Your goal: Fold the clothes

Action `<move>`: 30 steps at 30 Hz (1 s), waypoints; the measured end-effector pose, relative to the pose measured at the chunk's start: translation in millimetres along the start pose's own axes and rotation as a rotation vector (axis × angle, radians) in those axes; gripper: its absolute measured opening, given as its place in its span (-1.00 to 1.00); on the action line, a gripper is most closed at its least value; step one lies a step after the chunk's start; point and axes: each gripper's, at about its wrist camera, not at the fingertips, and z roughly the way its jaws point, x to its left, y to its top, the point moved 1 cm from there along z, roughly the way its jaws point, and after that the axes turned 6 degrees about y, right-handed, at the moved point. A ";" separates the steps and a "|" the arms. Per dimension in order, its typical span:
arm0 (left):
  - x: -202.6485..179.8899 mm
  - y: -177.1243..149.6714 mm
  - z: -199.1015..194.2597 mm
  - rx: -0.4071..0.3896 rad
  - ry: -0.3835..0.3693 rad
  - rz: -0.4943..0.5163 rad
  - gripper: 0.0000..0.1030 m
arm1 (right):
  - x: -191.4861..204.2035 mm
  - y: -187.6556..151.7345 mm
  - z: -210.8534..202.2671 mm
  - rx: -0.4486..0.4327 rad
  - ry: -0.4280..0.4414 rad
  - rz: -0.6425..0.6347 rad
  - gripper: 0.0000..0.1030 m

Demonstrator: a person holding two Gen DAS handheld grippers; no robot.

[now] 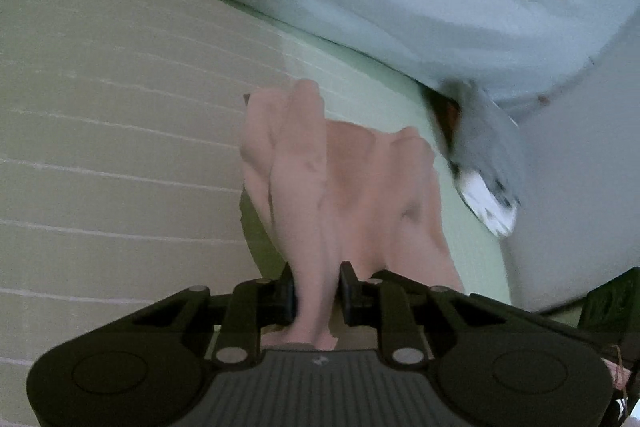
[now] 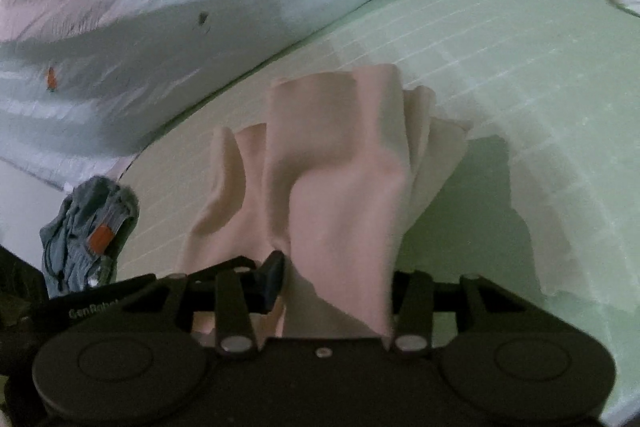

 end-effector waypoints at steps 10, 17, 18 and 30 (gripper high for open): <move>-118.1 -6.3 47.6 -0.014 0.030 0.151 -0.57 | -95.0 37.0 -55.1 -0.117 0.030 0.091 -0.13; -241.0 -25.0 116.9 -0.043 -0.012 0.138 -0.57 | -199.5 113.0 -116.7 -0.146 0.030 0.018 -0.13; -258.8 -25.5 126.2 -0.051 -0.020 0.140 -0.57 | -213.6 124.7 -126.9 -0.164 0.026 0.003 -0.13; -429.5 29.3 193.6 -0.153 -0.077 0.250 -0.56 | -311.1 261.8 -213.3 -0.376 -0.042 -0.144 -0.13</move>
